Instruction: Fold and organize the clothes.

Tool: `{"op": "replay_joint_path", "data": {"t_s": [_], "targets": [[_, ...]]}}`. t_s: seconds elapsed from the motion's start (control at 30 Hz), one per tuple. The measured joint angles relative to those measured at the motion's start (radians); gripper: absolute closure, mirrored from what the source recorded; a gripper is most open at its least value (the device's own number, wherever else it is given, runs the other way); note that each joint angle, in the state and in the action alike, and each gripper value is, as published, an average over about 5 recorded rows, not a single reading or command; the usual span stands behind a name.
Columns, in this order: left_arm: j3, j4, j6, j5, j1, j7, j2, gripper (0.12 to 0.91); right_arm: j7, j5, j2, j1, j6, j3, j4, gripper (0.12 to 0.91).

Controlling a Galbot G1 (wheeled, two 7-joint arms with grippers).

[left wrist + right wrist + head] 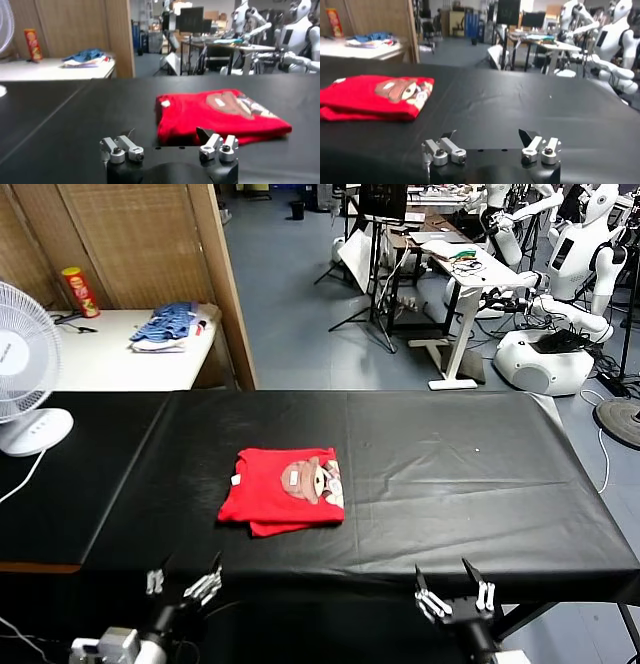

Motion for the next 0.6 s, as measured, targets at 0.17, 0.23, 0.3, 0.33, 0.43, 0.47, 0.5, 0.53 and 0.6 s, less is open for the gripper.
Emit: {"op": "replay_joint_path", "data": {"t_s": [0.17, 0.23, 0.3, 0.33, 0.43, 0.47, 0.5, 0.53, 0.6], "targets": [[-0.047, -0.041, 0.032, -0.045, 0.072, -0.015, 0.001, 0.232, 0.017, 0.002, -0.002, -0.048, -0.024, 0.009, 0.034, 0.227], [-0.062, -0.054, 0.037, -0.049, 0.092, -0.015, 0.002, 0.232, 0.017, 0.002, -0.002, -0.057, -0.026, 0.011, 0.041, 0.227], [-0.073, -0.062, 0.039, -0.05, 0.106, -0.014, 0.001, 0.232, 0.017, 0.003, -0.002, -0.063, -0.027, 0.012, 0.045, 0.227], [-0.077, -0.065, 0.04, -0.05, 0.11, -0.014, 0.001, 0.232, 0.017, 0.003, -0.003, -0.065, -0.027, 0.012, 0.046, 0.227], [-0.083, -0.072, 0.041, -0.049, 0.119, -0.012, 0.0, 0.232, 0.016, 0.003, -0.003, -0.069, -0.027, 0.013, 0.049, 0.227], [-0.085, -0.075, 0.042, -0.048, 0.121, -0.012, 0.0, 0.232, 0.016, 0.003, -0.003, -0.07, -0.028, 0.013, 0.05, 0.227], [-0.087, -0.077, 0.042, -0.047, 0.123, -0.012, 0.0, 0.232, 0.016, 0.003, -0.003, -0.071, -0.028, 0.013, 0.05, 0.227], [-0.088, -0.079, 0.043, -0.047, 0.124, -0.011, 0.0, 0.232, 0.016, 0.003, -0.003, -0.072, -0.028, 0.014, 0.051, 0.227], [-0.09, -0.081, 0.044, -0.047, 0.125, -0.011, 0.0, 0.232, 0.016, 0.003, -0.003, -0.073, -0.028, 0.014, 0.051, 0.227]]}}
